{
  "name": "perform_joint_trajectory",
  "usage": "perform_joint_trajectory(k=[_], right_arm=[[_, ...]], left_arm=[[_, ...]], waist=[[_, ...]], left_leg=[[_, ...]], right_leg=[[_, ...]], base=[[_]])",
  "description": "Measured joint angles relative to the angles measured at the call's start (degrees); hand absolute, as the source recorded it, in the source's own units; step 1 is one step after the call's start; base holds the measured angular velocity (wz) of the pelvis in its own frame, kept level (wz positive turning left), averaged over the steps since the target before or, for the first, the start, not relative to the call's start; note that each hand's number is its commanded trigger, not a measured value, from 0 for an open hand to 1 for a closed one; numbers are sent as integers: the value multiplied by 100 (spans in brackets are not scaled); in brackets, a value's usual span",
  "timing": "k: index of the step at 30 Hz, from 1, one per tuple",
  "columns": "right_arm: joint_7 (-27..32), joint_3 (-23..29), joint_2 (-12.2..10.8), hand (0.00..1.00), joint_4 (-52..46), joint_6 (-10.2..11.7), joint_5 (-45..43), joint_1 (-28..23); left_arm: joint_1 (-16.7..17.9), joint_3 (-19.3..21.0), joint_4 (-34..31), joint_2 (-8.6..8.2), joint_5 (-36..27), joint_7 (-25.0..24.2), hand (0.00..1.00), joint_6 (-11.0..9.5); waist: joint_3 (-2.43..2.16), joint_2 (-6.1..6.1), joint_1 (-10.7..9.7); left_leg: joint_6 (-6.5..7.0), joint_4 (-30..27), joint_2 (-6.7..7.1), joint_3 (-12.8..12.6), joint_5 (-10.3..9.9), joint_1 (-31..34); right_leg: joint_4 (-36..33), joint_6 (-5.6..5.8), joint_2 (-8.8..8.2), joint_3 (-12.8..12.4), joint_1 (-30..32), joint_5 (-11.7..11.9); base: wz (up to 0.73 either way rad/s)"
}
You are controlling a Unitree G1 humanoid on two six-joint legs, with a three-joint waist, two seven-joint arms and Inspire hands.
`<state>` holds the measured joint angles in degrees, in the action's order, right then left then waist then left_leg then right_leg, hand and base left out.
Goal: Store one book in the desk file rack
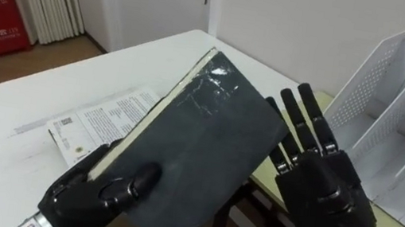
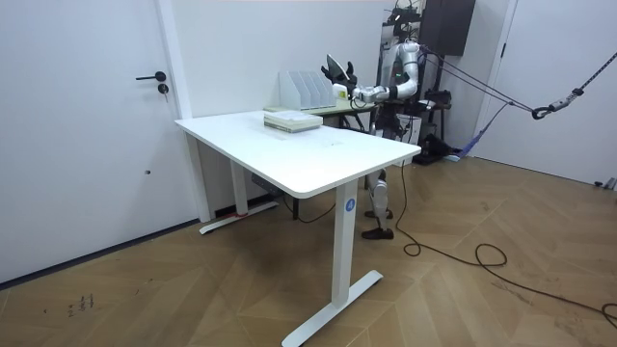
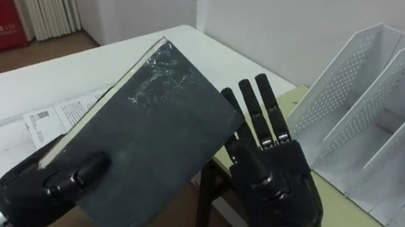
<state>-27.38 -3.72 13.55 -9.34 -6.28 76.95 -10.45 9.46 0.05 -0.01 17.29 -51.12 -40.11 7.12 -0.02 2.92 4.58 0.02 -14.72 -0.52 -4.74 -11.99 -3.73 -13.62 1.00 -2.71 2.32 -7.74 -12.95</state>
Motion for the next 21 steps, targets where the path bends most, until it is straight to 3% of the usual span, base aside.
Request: perform_joint_trajectory(k=[12, 21], right_arm=[[0, -18, -25, 0, 5, 42, 7, -1], [-35, -289, -34, 0, 165, 332, 42, -1]], left_arm=[[-8, -8, -1, -2, -1, 16, 100, -1], [-143, -37, -23, -1, 77, 133, 100, 0]], waist=[[14, -34, -72], [20, -43, -107]], left_leg=[[0, -9, 2, -2, 0, -1], [-2, -2, -8, -12, -1, 5]], right_leg=[[3, 0, 0, -9, 5, 0], [8, -1, 15, -28, 51, 1]], base=[[0], [0]])
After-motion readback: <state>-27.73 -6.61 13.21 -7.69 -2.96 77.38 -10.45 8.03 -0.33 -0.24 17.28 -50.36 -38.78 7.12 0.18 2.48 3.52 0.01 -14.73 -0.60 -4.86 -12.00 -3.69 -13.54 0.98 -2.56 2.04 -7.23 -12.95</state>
